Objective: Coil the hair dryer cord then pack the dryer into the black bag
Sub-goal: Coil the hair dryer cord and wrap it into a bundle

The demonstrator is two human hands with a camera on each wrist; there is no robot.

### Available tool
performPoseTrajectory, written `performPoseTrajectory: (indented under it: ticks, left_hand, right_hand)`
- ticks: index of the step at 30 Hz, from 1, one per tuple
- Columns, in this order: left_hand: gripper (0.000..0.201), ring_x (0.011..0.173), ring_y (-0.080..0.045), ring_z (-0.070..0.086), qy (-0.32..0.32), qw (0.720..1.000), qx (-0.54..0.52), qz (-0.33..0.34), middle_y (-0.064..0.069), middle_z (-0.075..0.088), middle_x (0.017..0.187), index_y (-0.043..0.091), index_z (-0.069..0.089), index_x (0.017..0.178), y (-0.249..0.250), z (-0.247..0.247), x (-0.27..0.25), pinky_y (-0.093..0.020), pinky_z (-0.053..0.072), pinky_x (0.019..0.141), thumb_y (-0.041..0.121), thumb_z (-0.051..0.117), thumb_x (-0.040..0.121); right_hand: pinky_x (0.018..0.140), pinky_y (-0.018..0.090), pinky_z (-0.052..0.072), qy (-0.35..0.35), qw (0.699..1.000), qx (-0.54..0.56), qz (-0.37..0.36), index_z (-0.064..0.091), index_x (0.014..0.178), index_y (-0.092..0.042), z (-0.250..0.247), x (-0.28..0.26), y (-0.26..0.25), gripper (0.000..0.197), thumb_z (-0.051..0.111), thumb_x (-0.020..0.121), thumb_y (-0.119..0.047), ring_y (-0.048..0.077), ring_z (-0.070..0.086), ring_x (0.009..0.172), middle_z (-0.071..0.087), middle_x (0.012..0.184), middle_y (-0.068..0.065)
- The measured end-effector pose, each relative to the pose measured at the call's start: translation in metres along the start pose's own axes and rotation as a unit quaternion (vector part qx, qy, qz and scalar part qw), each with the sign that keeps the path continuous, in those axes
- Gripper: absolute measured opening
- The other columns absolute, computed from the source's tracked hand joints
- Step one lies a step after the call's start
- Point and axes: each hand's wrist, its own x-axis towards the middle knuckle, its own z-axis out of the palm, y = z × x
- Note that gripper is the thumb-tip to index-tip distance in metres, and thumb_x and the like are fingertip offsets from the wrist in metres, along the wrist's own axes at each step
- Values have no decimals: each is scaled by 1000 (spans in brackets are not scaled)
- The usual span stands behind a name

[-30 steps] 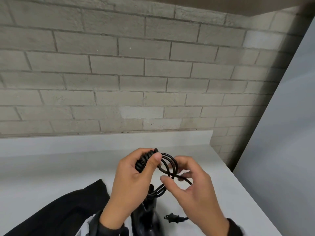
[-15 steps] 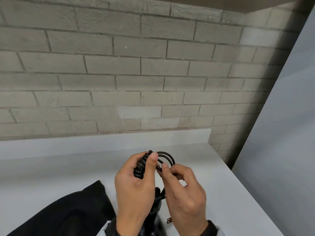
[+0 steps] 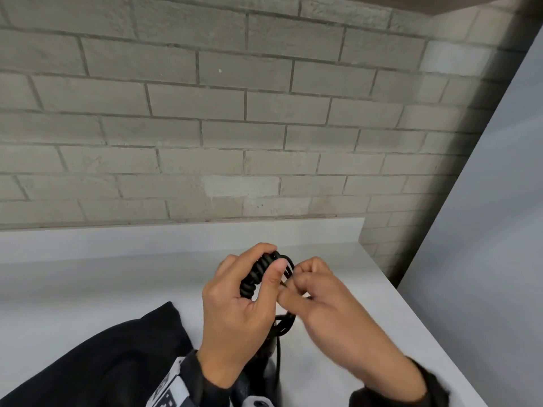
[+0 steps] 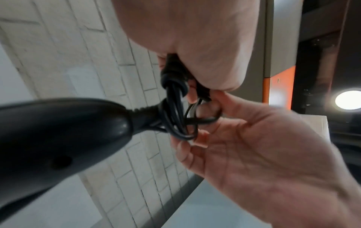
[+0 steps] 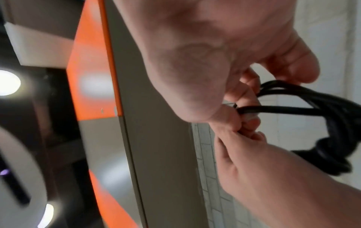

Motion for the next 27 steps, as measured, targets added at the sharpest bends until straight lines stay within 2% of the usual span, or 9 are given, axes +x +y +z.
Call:
performPoseTrajectory:
  ticks: [4,7,9,11,14,18,21,24,27]
  left_hand:
    - [16,67,-10,60,-38,999,4,7,10,62,77,36,64,101,-3,-5,4,-13,44,65,44,63,87]
    - [15,68,-11,63,-42,999,-6,-11,8,64,75,35,65,99,-7,-8,6,-13,44,66,45,62,88]
    - [18,67,-10,64,-35,999,-8,-17,7,65,75,31,66,99,-10,-10,8,-11,45,65,45,61,88]
    - [19,67,-8,65,-29,999,-7,-20,6,66,75,29,66,98,-12,-13,10,-10,45,65,44,61,88]
    - [17,69,-10,65,-34,999,-3,-14,7,66,74,29,66,98,-12,-14,11,-9,45,66,42,62,88]
    - [12,66,-7,62,-46,999,-7,-8,10,63,72,32,66,96,-13,-11,9,-8,43,66,41,63,88]
    - [12,60,-3,57,-47,999,-12,-6,14,58,68,33,65,96,-14,-8,9,-9,41,63,41,63,88]
    - [10,59,-9,60,-53,998,-22,2,10,60,65,33,64,95,-12,-6,8,-12,44,61,41,63,88]
    - [15,56,-20,64,-47,998,-31,-16,3,61,65,31,64,97,-14,-7,8,-28,51,58,44,62,88]
  right_hand:
    - [79,28,42,-46,981,179,53,53,54,-19,-15,0,-5,33,63,76,-42,13,53,83,51,75,-8]
    - [85,29,42,-30,996,80,-13,60,71,-11,-13,-8,5,39,70,73,-48,11,57,90,59,90,-12]
    - [84,31,44,-3,997,3,-73,65,86,-20,-10,-14,15,26,71,76,-44,15,56,94,61,96,-10]
    - [80,30,45,7,995,20,-101,68,94,-27,-7,-18,24,13,67,83,-33,12,55,88,64,94,-10]
    - [75,20,46,11,990,94,-102,72,93,-29,-4,-20,32,13,62,87,-24,6,58,81,69,89,-9]
    - [73,17,47,13,974,221,-43,73,88,-15,-10,-21,30,17,62,86,-27,11,58,76,69,83,1]
    - [64,29,53,-25,894,440,78,70,75,-8,-19,-21,15,22,66,90,-24,23,60,64,58,69,9]
    - [48,27,46,-94,790,582,170,65,71,-8,-31,-23,7,28,72,82,-32,13,43,35,41,59,1]
    - [39,22,36,-147,781,589,145,66,83,-4,-33,-25,14,40,83,69,-37,6,35,30,36,56,-3]
